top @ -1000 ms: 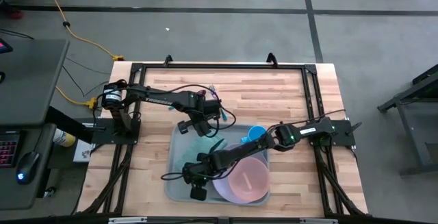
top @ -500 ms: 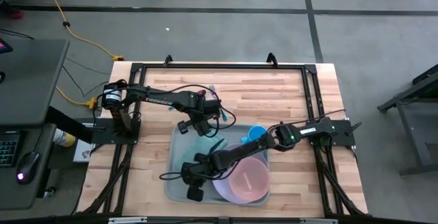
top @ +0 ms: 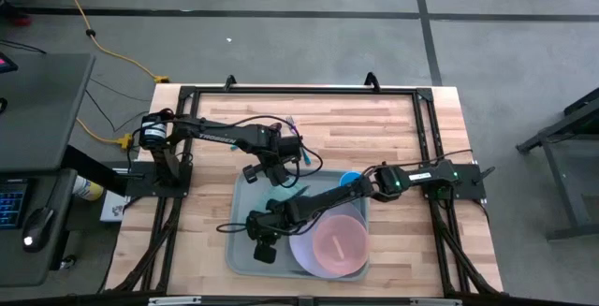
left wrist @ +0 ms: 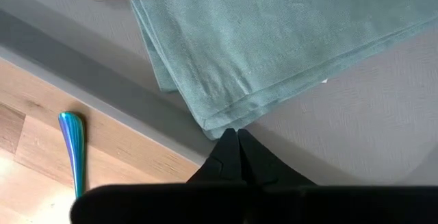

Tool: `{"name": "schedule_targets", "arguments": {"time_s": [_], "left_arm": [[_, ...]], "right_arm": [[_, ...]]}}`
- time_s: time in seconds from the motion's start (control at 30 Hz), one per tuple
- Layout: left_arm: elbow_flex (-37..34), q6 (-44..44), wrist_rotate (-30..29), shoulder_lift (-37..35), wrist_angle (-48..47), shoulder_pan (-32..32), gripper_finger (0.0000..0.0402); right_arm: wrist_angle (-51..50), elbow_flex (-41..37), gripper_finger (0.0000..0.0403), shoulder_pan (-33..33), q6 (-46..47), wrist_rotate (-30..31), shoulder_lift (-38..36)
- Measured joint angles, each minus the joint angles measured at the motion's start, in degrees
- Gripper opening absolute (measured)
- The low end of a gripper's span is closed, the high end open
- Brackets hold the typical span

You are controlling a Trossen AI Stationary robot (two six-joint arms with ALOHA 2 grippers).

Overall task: Set up tray
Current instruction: Adjust the green knife, then adjust the blue napkin

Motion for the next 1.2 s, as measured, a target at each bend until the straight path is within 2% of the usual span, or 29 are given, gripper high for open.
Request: {"name": "schedule_targets", "arguments": {"time_s": [0.3,0.63,1.2], "left_arm": [[0.00,-0.07,0.02,0.00,0.05,0.00,0.0010],[0.00,-2.82,-1.60,0.02,2.23,0.00,0.0063],[0.00,-6.17,-0.48,0.02,2.58,-0.02,0.0067]], "right_arm": [[-0.39,0.00,0.0000,1.40,1.14,-1.64,0.46],[-3.30,0.17,0.0000,3.82,2.51,-3.32,0.46],[-6.02,0.15,0.0000,6.91,5.55,-4.41,0.46]]}}
